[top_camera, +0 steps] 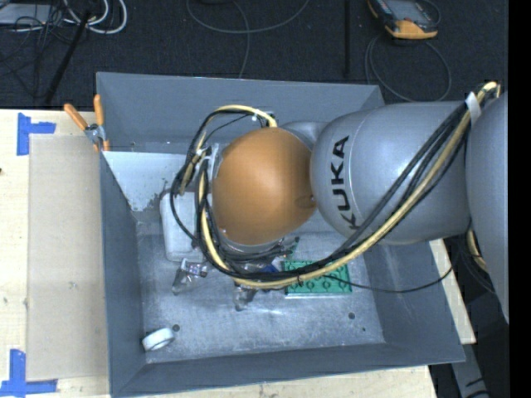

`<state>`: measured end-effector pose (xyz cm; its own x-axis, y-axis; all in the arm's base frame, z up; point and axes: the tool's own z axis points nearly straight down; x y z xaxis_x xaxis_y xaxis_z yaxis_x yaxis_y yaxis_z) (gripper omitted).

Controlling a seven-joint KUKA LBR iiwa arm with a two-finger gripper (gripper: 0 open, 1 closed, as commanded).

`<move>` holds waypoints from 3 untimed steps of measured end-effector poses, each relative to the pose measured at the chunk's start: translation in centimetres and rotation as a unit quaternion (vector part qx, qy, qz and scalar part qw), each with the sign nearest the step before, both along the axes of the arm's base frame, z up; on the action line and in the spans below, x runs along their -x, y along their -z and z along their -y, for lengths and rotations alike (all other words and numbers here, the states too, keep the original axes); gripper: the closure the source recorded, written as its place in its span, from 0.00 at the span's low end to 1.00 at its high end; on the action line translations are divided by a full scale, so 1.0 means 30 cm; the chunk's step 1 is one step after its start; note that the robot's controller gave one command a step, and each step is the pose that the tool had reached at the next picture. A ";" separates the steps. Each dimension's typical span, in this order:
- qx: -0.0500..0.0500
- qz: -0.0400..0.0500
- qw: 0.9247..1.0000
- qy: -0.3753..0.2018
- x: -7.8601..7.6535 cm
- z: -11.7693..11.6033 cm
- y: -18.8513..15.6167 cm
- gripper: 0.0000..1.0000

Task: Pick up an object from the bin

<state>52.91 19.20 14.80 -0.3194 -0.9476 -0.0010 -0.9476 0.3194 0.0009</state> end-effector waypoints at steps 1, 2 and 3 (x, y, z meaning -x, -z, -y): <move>-0.001 0.001 0.997 0.075 -0.180 -0.001 0.007 0.00; 0.004 -0.006 0.997 0.072 -0.012 0.204 0.196 0.00; 0.000 0.001 0.984 0.177 -0.035 0.214 0.055 0.00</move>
Offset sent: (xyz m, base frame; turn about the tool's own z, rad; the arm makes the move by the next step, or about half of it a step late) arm 0.0533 -0.0011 -0.0016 0.1503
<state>53.95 12.79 13.15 -0.6291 -0.7773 -0.0031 -0.7773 0.6291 -0.0008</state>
